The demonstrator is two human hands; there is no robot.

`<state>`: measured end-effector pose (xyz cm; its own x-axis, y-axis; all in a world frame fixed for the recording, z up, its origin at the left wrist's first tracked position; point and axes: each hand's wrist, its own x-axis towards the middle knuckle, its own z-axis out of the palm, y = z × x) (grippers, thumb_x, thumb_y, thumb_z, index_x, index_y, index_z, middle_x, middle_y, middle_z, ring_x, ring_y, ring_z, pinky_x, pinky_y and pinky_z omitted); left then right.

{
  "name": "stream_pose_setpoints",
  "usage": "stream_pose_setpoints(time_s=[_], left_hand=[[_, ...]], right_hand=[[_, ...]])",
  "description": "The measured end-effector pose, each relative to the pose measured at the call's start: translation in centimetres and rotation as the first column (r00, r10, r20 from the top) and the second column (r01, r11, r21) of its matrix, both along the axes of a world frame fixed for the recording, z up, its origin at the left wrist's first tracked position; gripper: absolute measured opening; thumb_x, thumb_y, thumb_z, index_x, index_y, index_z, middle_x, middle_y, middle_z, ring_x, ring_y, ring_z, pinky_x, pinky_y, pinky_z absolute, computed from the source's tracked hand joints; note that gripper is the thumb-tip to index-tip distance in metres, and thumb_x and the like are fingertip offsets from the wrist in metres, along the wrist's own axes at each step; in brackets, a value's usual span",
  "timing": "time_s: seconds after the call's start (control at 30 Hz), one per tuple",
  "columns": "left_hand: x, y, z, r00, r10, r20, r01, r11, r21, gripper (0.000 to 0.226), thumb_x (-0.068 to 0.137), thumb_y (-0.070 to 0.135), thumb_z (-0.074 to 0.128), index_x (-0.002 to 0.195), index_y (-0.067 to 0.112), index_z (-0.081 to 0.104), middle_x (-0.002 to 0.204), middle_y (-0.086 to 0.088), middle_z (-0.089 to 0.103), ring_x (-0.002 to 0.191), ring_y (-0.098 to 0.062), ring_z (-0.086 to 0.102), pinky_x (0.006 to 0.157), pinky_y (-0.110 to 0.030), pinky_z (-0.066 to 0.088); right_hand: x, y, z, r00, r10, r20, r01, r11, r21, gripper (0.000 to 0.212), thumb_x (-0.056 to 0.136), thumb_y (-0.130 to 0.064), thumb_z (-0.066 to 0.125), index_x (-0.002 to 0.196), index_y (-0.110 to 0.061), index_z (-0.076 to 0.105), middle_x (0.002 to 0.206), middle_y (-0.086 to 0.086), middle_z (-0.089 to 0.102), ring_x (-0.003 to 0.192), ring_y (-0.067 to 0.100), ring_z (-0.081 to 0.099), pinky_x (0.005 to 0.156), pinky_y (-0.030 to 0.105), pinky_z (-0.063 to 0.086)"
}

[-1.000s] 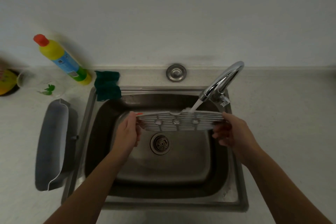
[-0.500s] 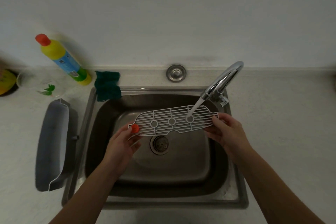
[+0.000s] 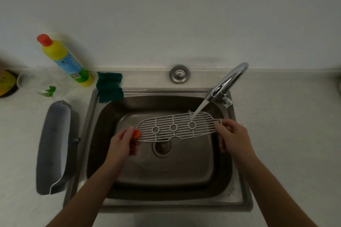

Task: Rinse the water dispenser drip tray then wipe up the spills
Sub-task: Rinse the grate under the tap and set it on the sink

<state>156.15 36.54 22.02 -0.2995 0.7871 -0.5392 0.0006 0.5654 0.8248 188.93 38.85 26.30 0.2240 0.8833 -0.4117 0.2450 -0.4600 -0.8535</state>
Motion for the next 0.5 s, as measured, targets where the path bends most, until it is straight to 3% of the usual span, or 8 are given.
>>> stream_pose_setpoints(time_s=[0.1, 0.2, 0.33, 0.43, 0.5], left_hand=[[1.6, 2.1, 1.1, 0.986, -0.121, -0.117, 0.136, 0.983, 0.124, 0.026, 0.107, 0.040, 0.051, 0.097, 0.024, 0.069, 0.083, -0.006, 0.071, 0.059, -0.009, 0.062, 0.049, -0.021, 0.050], [3.5, 3.9, 2.5, 0.944, -0.246, -0.218, 0.290, 0.935, 0.204, 0.024, 0.105, 0.043, 0.052, 0.088, 0.035, 0.066, 0.082, 0.009, 0.072, 0.059, -0.004, 0.065, 0.049, -0.017, 0.050], [5.7, 5.1, 3.4, 0.920, -0.291, -0.264, 0.367, 0.877, 0.310, 0.016, 0.105, 0.036, 0.055, 0.095, 0.038, 0.067, 0.089, 0.012, 0.074, 0.068, -0.006, 0.070, 0.054, -0.016, 0.055], [6.5, 4.7, 3.4, 0.955, -0.268, -0.128, 0.294, 0.908, 0.297, 0.013, 0.104, 0.031, 0.058, 0.104, 0.031, 0.071, 0.098, 0.009, 0.078, 0.087, -0.013, 0.076, 0.066, -0.022, 0.061], [6.5, 4.1, 3.2, 0.981, -0.175, 0.080, 0.153, 0.961, 0.232, 0.016, 0.104, 0.020, 0.060, 0.108, 0.020, 0.075, 0.102, 0.001, 0.079, 0.097, -0.020, 0.077, 0.075, -0.027, 0.063]], right_hand=[[2.2, -2.2, -1.4, 0.985, -0.119, -0.128, 0.101, 0.985, -0.138, 0.013, 0.100, -0.025, 0.064, 0.104, -0.017, 0.074, 0.061, -0.002, 0.066, 0.052, 0.012, 0.060, 0.050, 0.024, 0.051], [3.9, -3.5, -2.3, 0.933, -0.264, -0.246, 0.208, 0.950, -0.232, 0.014, 0.100, -0.021, 0.065, 0.105, -0.013, 0.075, 0.070, 0.006, 0.071, 0.060, 0.018, 0.068, 0.056, 0.029, 0.057], [5.8, -2.9, -2.6, 0.809, -0.444, -0.385, 0.350, 0.890, -0.291, 0.022, 0.103, -0.019, 0.055, 0.112, -0.006, 0.071, 0.077, 0.014, 0.075, 0.068, 0.026, 0.075, 0.059, 0.034, 0.061], [6.8, -1.2, -2.3, 0.677, -0.549, -0.490, 0.434, 0.836, -0.337, 0.029, 0.103, -0.032, 0.050, 0.106, -0.008, 0.066, 0.082, 0.018, 0.078, 0.073, 0.030, 0.078, 0.057, 0.035, 0.063], [7.0, 0.0, -1.8, 0.703, -0.508, -0.497, 0.416, 0.861, -0.293, 0.032, 0.104, -0.039, 0.052, 0.096, -0.011, 0.066, 0.085, 0.017, 0.078, 0.078, 0.030, 0.080, 0.059, 0.036, 0.063]])
